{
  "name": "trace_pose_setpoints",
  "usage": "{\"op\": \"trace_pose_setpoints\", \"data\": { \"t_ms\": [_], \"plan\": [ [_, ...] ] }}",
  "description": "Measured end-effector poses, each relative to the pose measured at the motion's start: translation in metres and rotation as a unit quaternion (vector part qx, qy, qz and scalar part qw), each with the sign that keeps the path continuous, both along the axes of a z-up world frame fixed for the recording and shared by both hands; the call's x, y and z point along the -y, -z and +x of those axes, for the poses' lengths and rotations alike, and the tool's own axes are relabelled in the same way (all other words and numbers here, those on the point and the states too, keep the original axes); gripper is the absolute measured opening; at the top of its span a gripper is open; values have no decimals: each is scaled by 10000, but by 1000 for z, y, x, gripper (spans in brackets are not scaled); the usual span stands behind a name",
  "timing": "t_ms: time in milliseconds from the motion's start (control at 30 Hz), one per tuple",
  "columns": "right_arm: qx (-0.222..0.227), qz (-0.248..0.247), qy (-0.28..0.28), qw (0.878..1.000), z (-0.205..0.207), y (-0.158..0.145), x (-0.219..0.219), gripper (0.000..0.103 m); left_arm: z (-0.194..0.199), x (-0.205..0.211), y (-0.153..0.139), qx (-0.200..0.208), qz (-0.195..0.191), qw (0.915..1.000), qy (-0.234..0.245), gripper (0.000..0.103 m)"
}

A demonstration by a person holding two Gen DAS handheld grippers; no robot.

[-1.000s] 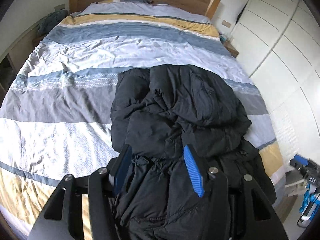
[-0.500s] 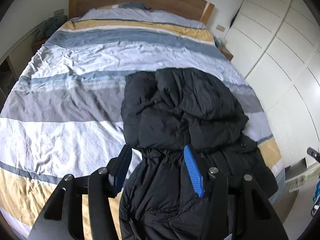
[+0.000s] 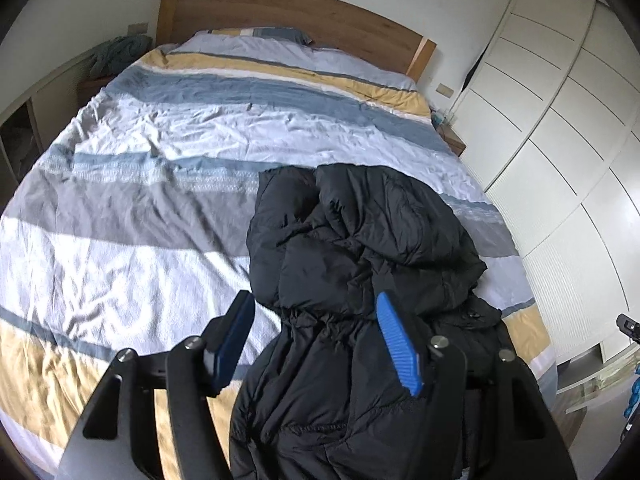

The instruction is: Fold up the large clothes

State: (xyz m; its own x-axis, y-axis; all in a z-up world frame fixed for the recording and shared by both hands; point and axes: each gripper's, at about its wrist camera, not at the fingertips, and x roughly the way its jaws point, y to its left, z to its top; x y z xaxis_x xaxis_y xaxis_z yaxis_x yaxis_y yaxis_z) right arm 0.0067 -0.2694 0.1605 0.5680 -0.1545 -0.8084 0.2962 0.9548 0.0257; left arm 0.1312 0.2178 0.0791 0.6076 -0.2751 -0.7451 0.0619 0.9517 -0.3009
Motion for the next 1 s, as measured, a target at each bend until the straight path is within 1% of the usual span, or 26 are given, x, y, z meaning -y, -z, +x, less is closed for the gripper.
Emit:
{"op": "trace_pose_setpoints", "data": {
  "t_ms": [133,200,267,367,467,533,633,733,933,1000],
  "plan": [
    [120,76,34,9999,-5,0,4,82,-16,-12,6,-109,66,9998,-174,62],
    [228,12,-40,9997,-5,-3,2,83,-25,-21,3,-101,135,9993,-340,62],
    [368,-127,-174,9991,-6,-8,-2,87,-43,-33,-4,-40,186,9983,-558,62],
    [529,-312,-422,9972,-6,-9,-9,94,-68,-43,-7,-94,394,9956,-841,71],
    [449,-452,-659,9958,-5,0,-13,95,-92,-47,-6,-251,525,9930,-1027,71],
    [340,-458,-783,9953,-3,7,-13,95,-105,-44,-4,-371,653,9909,-1119,71],
    [236,-607,-1006,9928,1,14,-15,96,-114,-30,-6,-457,696,9891,-1214,71],
    [229,-669,-1149,9909,8,16,-16,96,-112,-8,-12,-470,623,9894,-1229,71],
    [297,-833,-1481,9850,17,15,-24,97,-94,60,-31,-379,662,9931,-887,71],
    [310,-919,-1587,9826,19,15,-27,98,-87,76,-35,-374,670,9937,-822,71]
  ]
}}
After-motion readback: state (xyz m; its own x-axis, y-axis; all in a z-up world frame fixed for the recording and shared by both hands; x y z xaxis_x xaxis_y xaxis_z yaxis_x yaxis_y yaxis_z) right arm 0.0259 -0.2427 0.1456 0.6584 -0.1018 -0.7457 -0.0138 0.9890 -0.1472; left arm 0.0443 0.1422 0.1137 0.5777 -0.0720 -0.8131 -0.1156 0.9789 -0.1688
